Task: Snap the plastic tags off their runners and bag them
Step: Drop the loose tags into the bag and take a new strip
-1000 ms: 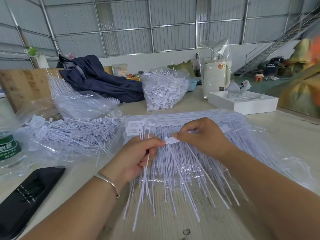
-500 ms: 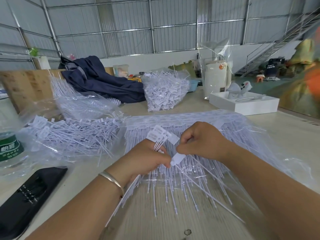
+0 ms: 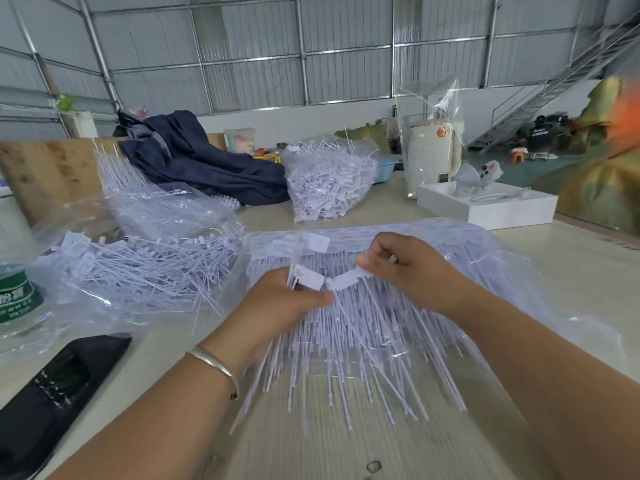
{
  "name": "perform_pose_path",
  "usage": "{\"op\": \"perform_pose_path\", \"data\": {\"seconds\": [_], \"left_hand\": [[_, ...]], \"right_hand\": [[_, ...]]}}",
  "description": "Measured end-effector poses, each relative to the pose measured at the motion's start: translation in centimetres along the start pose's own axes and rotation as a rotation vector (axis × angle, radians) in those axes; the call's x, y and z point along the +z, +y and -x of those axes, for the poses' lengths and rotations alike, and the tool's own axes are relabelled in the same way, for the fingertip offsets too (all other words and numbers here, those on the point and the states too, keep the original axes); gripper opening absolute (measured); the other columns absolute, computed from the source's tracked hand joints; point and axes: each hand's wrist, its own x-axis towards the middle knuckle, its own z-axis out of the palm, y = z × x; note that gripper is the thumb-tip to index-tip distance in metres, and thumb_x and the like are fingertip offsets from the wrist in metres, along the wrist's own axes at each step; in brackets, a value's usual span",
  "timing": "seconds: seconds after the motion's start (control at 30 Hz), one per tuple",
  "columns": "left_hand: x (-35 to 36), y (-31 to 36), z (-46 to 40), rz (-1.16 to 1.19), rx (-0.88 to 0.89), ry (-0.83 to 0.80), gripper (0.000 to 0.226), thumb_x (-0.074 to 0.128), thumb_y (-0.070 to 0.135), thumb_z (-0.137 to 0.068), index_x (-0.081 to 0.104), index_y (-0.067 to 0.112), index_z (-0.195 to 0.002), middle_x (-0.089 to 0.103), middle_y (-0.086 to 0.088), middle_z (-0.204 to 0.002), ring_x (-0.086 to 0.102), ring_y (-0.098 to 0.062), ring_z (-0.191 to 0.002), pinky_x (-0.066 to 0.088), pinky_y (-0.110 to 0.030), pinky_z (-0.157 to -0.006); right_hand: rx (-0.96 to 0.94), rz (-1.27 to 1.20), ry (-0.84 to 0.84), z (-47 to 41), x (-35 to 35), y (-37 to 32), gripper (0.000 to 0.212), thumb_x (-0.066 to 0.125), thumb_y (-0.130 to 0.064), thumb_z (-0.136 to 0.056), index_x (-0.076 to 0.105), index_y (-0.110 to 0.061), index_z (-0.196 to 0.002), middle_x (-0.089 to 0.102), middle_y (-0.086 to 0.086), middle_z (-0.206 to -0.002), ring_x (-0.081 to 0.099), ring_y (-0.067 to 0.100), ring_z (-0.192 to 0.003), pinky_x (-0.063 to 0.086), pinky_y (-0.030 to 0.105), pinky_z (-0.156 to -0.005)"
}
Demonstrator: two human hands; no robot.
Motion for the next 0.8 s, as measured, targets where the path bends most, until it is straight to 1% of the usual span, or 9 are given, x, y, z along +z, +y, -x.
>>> {"op": "perform_pose_path", "data": {"seconds": [0.1, 0.23, 0.3, 0.37, 0.43, 0.5, 0.63, 0.73, 0.8], "left_hand": [[-0.1, -0.6, 0.3, 0.050, -0.057, -0.067, 0.020, 0.076, 0.003, -0.080, 0.061, 0.015, -0.083, 0.041, 0.008, -0.050, 0.033, -0.007, -0.040, 0.026, -0.016, -0.039], [-0.1, -0.6, 0.3, 0.131, -0.097, -0.041, 0.009, 0.063, 0.009, -0.092, 0.059, 0.015, -0.086, 0.035, 0.009, -0.048, 0.027, -0.006, -0.038, 0.022, -0.014, -0.037], [-0.1, -0.6, 0.1, 0.198, -0.134, -0.018, 0.016, 0.058, 0.023, -0.097, 0.054, 0.017, -0.082, 0.034, 0.008, -0.051, 0.026, -0.006, -0.037, 0.020, -0.015, -0.035], [0.0, -0.3, 0.0, 0.274, -0.155, -0.066, 0.033, 0.051, 0.043, -0.097, 0.054, 0.015, -0.080, 0.032, 0.005, -0.054, 0.023, -0.006, -0.037, 0.017, -0.015, -0.034], [0.1, 0.0, 0.0, 0.329, -0.157, -0.119, 0.048, 0.050, 0.059, -0.087, 0.062, 0.013, -0.082, 0.029, 0.005, -0.055, 0.021, -0.006, -0.038, 0.017, -0.015, -0.034], [0.0, 0.2, 0.0, 0.357, -0.141, -0.128, 0.053, 0.059, 0.065, -0.072, 0.063, 0.014, -0.085, 0.025, 0.006, -0.056, 0.019, -0.006, -0.040, 0.016, -0.015, -0.034], [-0.6, 0.2, 0.2, 0.316, -0.059, -0.123, 0.041, 0.078, 0.055, -0.059, 0.049, 0.027, -0.062, 0.024, 0.005, -0.058, 0.019, -0.008, -0.043, 0.017, -0.015, -0.035], [-0.6, 0.1, 0.2, 0.289, -0.057, -0.088, 0.028, 0.084, 0.042, -0.054, 0.062, 0.027, -0.046, 0.028, 0.008, -0.053, 0.021, -0.007, -0.040, 0.018, -0.016, -0.036], [-0.5, -0.2, 0.0, 0.310, -0.066, -0.057, 0.030, 0.084, 0.031, -0.063, 0.061, 0.027, -0.043, 0.029, 0.008, -0.051, 0.022, -0.007, -0.039, 0.018, -0.015, -0.037]], "right_hand": [[-0.008, -0.046, -0.014, 0.0, 0.2, -0.2, 0.028, 0.056, -0.033, -0.096, 0.053, -0.013, -0.077, 0.046, -0.007, -0.066, 0.039, 0.001, -0.054, 0.033, 0.015, -0.054], [-0.038, -0.015, -0.046, 0.4, 0.2, -0.7, 0.026, 0.051, -0.021, -0.099, 0.055, -0.001, -0.082, 0.047, 0.002, -0.072, 0.037, 0.003, -0.056, 0.031, 0.015, -0.054], [-0.056, 0.021, -0.063, 0.6, 0.5, -0.9, 0.024, 0.048, -0.013, -0.099, 0.051, 0.004, -0.081, 0.045, 0.002, -0.070, 0.036, 0.004, -0.057, 0.031, 0.017, -0.055], [-0.073, 0.048, -0.076, 0.7, 0.7, -1.1, 0.024, 0.044, -0.008, -0.099, 0.046, 0.001, -0.077, 0.041, 0.001, -0.067, 0.034, 0.007, -0.056, 0.030, 0.020, -0.054], [-0.097, 0.085, -0.073, 0.7, 0.9, -1.2, 0.023, 0.042, -0.008, -0.100, 0.045, -0.003, -0.077, 0.041, 0.000, -0.068, 0.034, 0.008, -0.058, 0.030, 0.020, -0.054], [-0.115, 0.118, -0.064, 0.7, 1.0, -1.1, 0.022, 0.043, -0.010, -0.100, 0.046, -0.004, -0.079, 0.041, -0.001, -0.069, 0.035, 0.008, -0.059, 0.029, 0.019, -0.053], [-0.110, 0.164, -0.055, 0.6, 0.9, -0.9, 0.018, 0.045, -0.016, -0.100, 0.048, -0.008, -0.084, 0.044, -0.005, -0.073, 0.040, 0.005, -0.064, 0.030, 0.018, -0.055], [-0.079, 0.102, -0.051, 0.5, 0.8, -0.9, 0.016, 0.048, -0.017, -0.099, 0.050, -0.013, -0.084, 0.044, -0.007, -0.067, 0.040, 0.004, -0.059, 0.030, 0.024, -0.057], [-0.052, 0.050, -0.067, 0.5, 0.8, -0.8, 0.016, 0.050, -0.020, -0.099, 0.051, -0.015, -0.083, 0.047, -0.006, -0.064, 0.039, 0.005, -0.054, 0.032, 0.026, -0.056]]}}
